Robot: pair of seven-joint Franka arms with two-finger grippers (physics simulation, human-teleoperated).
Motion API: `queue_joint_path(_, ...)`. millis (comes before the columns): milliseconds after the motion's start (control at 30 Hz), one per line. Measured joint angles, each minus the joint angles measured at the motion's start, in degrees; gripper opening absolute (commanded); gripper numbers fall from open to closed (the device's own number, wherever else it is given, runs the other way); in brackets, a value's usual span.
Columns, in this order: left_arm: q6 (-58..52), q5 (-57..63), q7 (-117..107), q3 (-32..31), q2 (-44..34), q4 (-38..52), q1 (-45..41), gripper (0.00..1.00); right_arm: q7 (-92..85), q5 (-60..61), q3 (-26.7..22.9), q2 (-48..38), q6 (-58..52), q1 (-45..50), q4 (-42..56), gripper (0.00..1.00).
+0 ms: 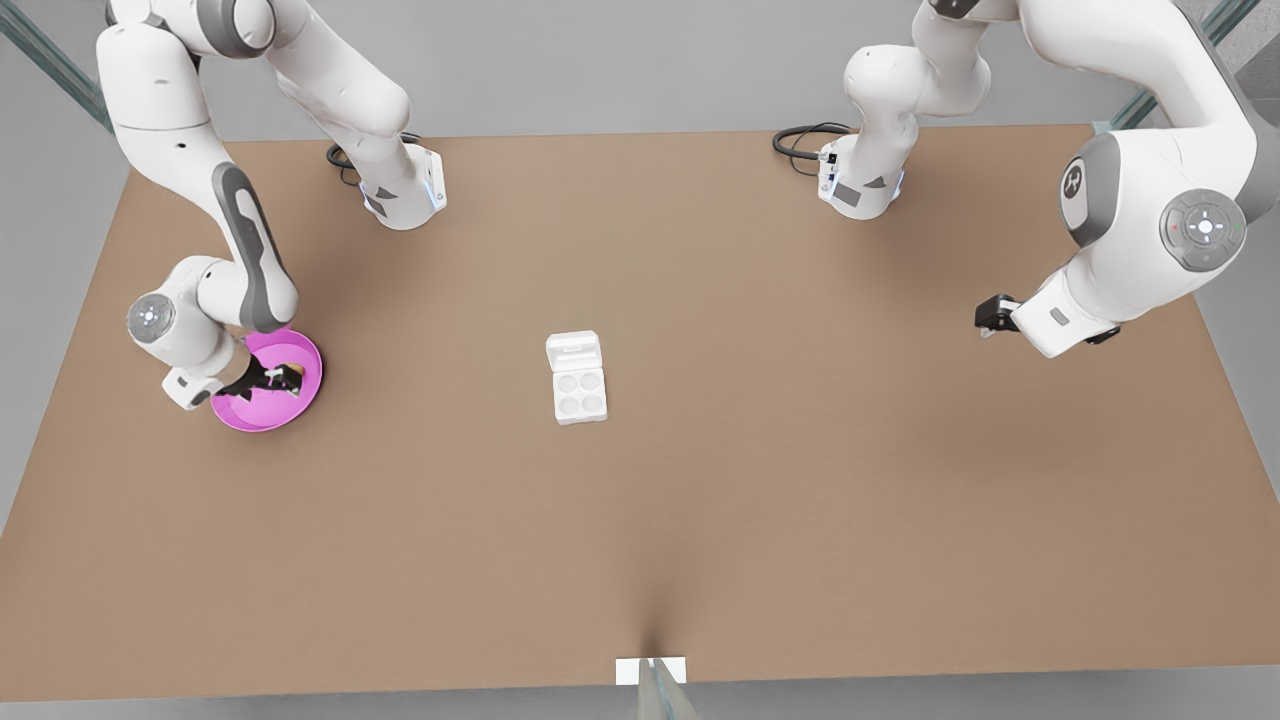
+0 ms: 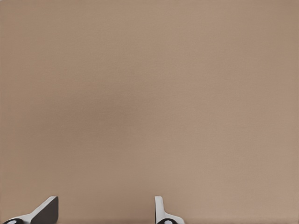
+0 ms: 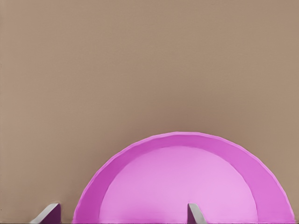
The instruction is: Pack egg into the box and close the box lid
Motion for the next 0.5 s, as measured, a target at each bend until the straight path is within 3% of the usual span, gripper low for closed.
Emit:
queue_joint_path(133, -0.01, 0.0, 0.07, -0.02, 0.03, -0.01, -0.01, 1.0, -0.92, 0.0, 0.24, -3.53, 1.6, -0.43, -6.22, 1.0)
queue_joint_path(500, -0.02, 0.0, 0.23, 0.0, 0.09, -0.01, -0.01, 1.0, -2.66, 0.02, 0.17, -3.42, 6.58, -3.04, -9.83, 1.0)
